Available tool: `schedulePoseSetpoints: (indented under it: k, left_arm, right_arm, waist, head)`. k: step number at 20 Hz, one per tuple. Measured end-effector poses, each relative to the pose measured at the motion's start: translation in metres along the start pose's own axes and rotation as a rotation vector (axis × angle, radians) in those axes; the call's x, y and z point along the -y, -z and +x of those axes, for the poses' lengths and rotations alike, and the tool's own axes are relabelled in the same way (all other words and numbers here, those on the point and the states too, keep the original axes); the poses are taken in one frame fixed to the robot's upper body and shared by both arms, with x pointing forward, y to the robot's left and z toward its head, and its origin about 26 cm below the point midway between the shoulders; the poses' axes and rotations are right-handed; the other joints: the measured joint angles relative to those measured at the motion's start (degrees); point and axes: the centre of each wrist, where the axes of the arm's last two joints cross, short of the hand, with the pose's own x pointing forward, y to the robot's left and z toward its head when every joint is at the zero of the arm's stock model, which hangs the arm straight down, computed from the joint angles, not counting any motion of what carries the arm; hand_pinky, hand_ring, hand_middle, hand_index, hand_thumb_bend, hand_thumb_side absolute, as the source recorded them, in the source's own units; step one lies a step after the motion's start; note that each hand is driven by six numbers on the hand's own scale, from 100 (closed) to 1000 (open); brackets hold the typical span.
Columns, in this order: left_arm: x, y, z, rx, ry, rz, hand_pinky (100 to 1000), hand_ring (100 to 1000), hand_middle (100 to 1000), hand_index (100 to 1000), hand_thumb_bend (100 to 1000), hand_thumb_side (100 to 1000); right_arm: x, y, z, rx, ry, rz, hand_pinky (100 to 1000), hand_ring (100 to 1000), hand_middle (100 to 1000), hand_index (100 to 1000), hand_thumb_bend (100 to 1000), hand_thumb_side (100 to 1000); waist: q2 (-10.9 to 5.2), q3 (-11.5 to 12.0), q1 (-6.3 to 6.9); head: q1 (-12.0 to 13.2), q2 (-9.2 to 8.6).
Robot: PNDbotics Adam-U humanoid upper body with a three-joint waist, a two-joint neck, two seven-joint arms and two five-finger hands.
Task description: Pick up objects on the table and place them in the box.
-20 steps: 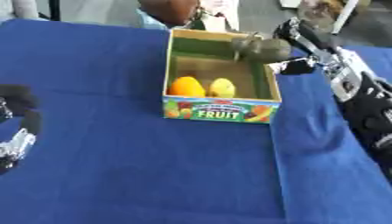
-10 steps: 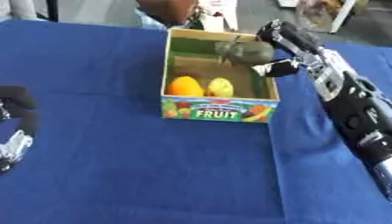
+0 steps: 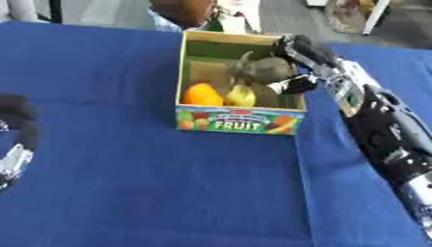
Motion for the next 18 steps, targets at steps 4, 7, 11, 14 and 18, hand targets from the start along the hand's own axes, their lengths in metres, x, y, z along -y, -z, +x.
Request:
schedulePoseSetpoints:
  k: [4, 7, 11, 14, 18]
  left_arm:
    - [0.0011, 0.0001, -0.0002, 0.000, -0.006, 0.001, 668, 690, 621, 753, 257, 241]
    - [0.0014, 0.0002, -0.0003, -0.002, -0.008, 0.001, 668, 690, 621, 753, 257, 245]
    - [0.0015, 0.0001, -0.0003, -0.003, -0.008, 0.000, 668, 690, 621, 753, 257, 247]
    - [0.0016, -0.0002, -0.0005, -0.005, -0.009, 0.000, 668, 690, 621, 754, 257, 248]
    - [0.0022, -0.0010, -0.0011, -0.009, -0.012, 0.002, 668, 690, 622, 754, 257, 248]
  right_arm:
    - [-0.0027, 0.0007, 0.0007, 0.023, -0.002, 0.053, 770, 633, 525, 709, 100, 240]
    - [-0.0042, 0.0037, 0.0027, 0.040, -0.004, 0.136, 793, 669, 606, 780, 100, 283]
    - [-0.0055, 0.0041, 0.0036, 0.045, 0.014, 0.224, 846, 751, 761, 873, 100, 485]
    - [-0.0068, 0.0026, 0.0038, 0.027, 0.035, 0.261, 876, 801, 840, 928, 100, 572]
    - [-0.0065, 0.0004, 0.0032, -0.006, 0.062, 0.263, 890, 838, 892, 973, 172, 624]
  waist:
    - [0.03, -0.1, 0.11]
    - [0.04, -0.3, 0.11]
    - [0.08, -0.5, 0.14]
    - [0.12, -0.6, 0.29]
    - [0.22, -0.8, 0.37]
  head:
    - [0.0, 0.00]
    - [0.0, 0.01]
    - [0.2, 0.01]
    - [0.3, 0.01]
    - [0.5, 0.01]
